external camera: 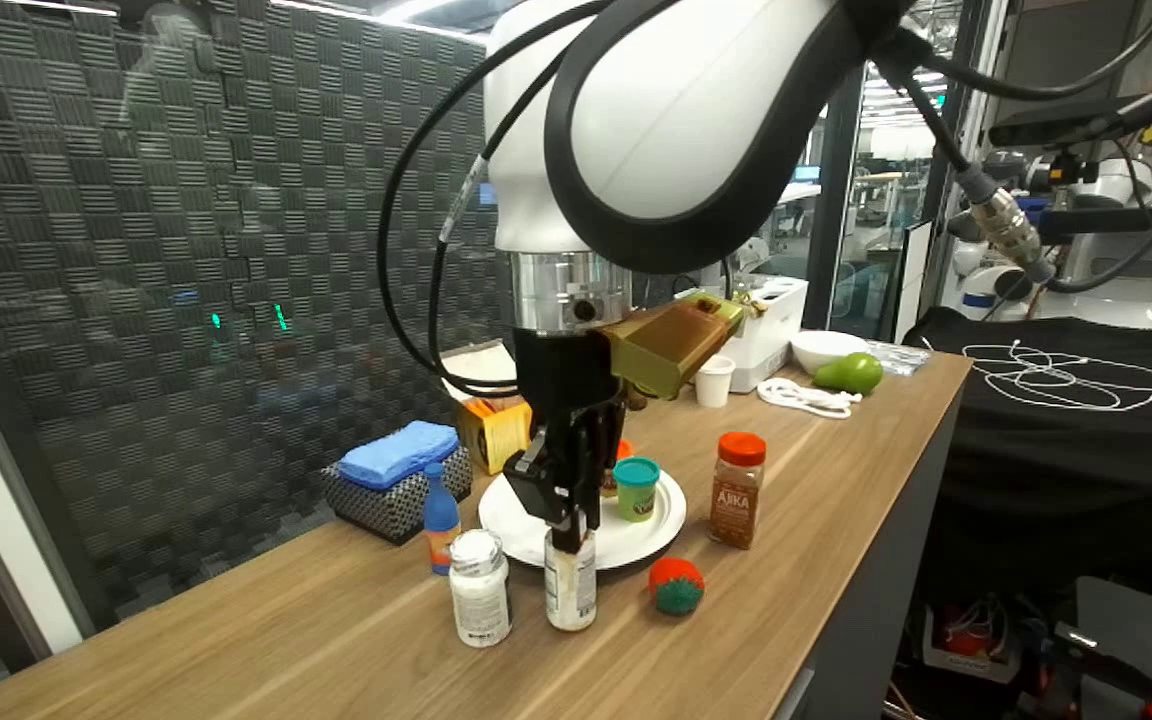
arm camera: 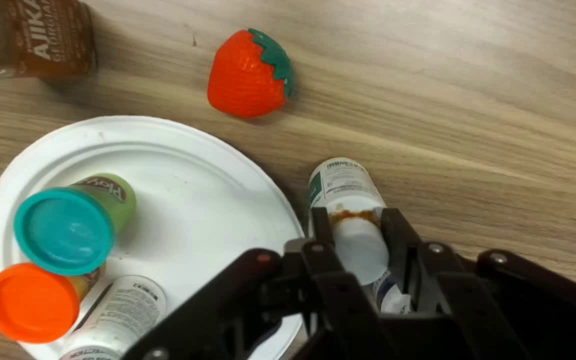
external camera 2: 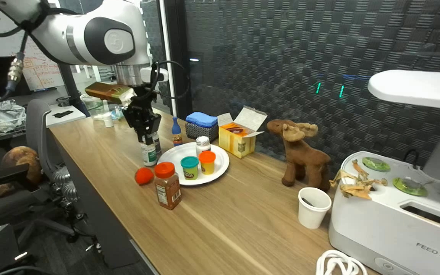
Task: Put the containers and strawberry toy on the white plate
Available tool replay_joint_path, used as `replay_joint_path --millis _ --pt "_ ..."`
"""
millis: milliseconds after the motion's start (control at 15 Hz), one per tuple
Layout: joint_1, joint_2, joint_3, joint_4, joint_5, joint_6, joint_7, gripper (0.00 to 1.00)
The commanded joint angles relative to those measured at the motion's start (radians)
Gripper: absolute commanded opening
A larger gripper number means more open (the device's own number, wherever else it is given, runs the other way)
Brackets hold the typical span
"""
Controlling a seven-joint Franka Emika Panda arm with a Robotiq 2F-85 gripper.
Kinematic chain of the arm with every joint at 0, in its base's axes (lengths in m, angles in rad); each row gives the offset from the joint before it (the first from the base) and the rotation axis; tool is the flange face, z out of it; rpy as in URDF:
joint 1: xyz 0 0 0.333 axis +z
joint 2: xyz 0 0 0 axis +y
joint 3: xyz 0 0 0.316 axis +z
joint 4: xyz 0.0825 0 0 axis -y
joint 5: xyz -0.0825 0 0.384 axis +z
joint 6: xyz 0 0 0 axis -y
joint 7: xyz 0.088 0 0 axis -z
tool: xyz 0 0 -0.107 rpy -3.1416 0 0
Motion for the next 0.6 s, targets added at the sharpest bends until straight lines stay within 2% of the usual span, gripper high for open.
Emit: replay_joint_path --millis 0,267,533 --pt "0.030 -0.032 -0.020 0.011 -0.072 -0.028 0.086 0.14" --pt "0.019 -0.046 -0.016 0.041 -0.057 -0.047 0.099 0.14" --pt "0.009 -0.025 -0.039 0.105 -0.072 -0.056 0.129 0.14"
